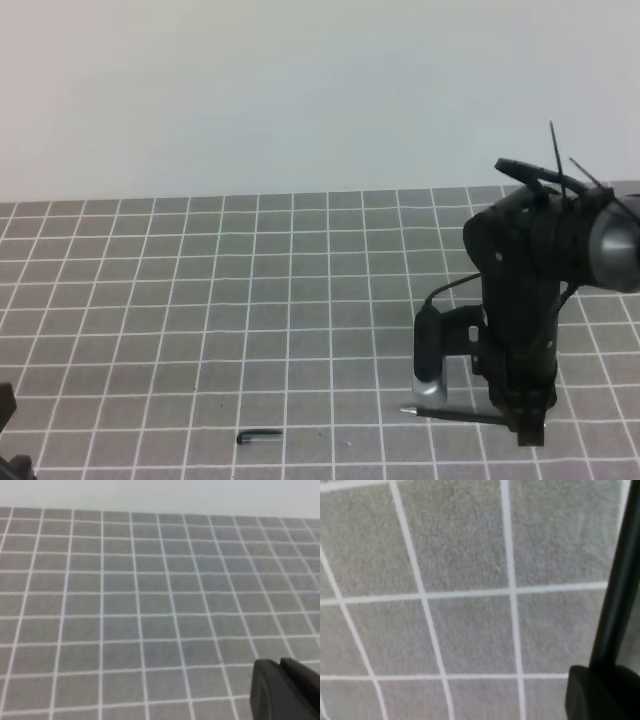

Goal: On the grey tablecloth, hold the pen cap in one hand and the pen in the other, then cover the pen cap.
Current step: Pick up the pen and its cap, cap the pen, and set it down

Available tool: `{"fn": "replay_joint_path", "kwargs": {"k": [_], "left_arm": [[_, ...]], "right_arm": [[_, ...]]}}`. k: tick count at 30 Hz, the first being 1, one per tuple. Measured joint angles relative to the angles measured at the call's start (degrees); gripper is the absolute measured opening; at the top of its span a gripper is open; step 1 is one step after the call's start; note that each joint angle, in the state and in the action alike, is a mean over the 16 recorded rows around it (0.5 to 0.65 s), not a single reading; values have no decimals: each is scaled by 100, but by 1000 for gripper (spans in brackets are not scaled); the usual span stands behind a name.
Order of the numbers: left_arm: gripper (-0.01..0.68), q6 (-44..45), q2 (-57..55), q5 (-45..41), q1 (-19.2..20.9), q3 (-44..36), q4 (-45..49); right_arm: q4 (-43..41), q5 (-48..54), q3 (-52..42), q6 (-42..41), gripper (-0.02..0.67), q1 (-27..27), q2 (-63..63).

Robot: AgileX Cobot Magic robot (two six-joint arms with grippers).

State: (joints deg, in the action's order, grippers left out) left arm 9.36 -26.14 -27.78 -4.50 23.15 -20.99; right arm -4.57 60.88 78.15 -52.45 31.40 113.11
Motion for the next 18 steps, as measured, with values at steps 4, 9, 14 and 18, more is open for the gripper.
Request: {"fn": "replay_joint_path", "kwargs": {"k": [4,9,14,18], "left_arm": [[0,324,-30,-34,0,55,-233],[-1,1104,-297,-431,-1,318,-775],[-1,2077,-867,-1140,-1,790,-1256],[4,2939,-1550,-1912,-1,1321,-1624]], "right_arm": [[-70,73,-5,3,-3,0,-96],[-120,145,-7,4,-4,2,-129],[-46,241,-7,21,-3,3,-134],[97,279,-7,47,-3,3,-134]]}}
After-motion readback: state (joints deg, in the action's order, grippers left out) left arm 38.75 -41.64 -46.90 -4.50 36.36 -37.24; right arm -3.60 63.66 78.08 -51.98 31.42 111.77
